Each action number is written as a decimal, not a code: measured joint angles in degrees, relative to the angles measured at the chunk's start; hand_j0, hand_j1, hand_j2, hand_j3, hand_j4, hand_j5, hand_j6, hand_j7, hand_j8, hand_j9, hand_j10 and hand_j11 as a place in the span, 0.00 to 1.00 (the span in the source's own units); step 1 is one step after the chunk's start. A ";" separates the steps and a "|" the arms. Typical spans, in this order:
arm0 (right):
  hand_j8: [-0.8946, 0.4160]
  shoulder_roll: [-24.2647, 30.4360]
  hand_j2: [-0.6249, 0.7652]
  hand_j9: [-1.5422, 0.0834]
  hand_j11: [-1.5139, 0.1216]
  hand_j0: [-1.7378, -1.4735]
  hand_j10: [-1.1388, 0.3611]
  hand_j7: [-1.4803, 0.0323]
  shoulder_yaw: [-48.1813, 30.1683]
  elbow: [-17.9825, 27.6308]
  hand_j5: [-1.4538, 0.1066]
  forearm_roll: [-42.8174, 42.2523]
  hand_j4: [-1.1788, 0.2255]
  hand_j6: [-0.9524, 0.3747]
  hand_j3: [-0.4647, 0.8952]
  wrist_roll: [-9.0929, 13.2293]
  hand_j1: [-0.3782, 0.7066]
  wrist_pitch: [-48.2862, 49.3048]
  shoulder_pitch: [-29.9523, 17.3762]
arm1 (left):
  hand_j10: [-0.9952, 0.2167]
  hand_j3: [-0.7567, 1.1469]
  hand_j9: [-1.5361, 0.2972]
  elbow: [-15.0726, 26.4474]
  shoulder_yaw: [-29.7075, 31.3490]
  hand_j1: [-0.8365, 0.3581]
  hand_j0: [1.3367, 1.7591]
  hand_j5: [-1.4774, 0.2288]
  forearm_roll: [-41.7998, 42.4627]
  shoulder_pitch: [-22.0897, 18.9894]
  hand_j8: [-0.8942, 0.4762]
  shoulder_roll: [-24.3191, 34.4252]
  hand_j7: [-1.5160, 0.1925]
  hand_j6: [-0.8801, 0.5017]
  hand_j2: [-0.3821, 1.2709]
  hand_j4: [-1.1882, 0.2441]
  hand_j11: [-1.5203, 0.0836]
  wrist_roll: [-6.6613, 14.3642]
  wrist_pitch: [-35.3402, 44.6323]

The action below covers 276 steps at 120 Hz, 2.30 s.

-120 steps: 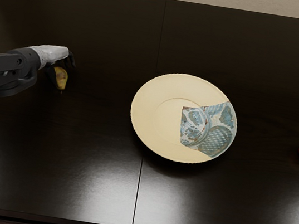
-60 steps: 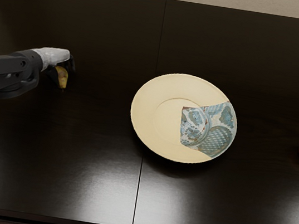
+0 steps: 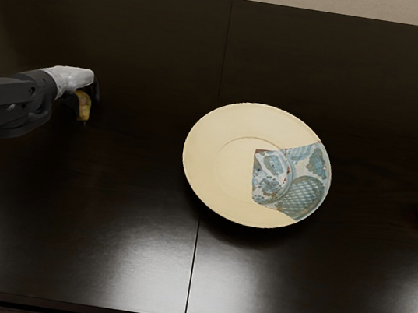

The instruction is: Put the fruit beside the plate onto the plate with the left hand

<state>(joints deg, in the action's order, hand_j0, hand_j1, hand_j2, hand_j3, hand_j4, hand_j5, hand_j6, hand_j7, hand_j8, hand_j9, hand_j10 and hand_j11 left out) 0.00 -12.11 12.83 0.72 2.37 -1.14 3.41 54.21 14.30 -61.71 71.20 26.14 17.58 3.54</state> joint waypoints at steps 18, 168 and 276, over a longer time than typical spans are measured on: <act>0.66 0.00 0.45 0.93 0.90 0.30 0.74 0.95 0.03 0.00 0.91 -0.01 0.82 0.70 0.34 0.00 0.06 0.00 0.01 | 0.42 0.40 0.44 -0.06 0.14 0.30 0.73 0.50 0.33 -0.05 0.43 0.03 0.49 0.36 0.52 0.41 0.49 -0.20 0.23; 0.66 0.00 0.45 0.93 0.90 0.30 0.74 0.95 -0.02 0.00 0.91 -0.01 0.82 0.70 0.34 0.00 0.06 -0.01 0.02 | 0.27 0.40 0.38 0.84 -0.07 0.49 0.76 0.38 1.42 0.97 0.29 0.55 0.40 0.25 0.48 0.39 0.42 -0.30 -3.51; 0.66 0.00 0.45 0.93 0.90 0.30 0.74 0.95 -0.11 0.05 0.91 -0.01 0.82 0.70 0.34 0.00 0.06 -0.01 0.10 | 0.29 0.40 0.37 0.92 -9.77 0.42 0.76 0.35 8.91 6.31 0.32 0.64 0.39 0.29 0.56 0.39 0.41 -0.37 -19.54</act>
<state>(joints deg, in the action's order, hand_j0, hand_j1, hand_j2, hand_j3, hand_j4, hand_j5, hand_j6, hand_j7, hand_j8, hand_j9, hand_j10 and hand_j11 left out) 0.00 -12.22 12.88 0.70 2.37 -1.14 3.51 55.14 4.53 -52.80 77.51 26.78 17.21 -16.01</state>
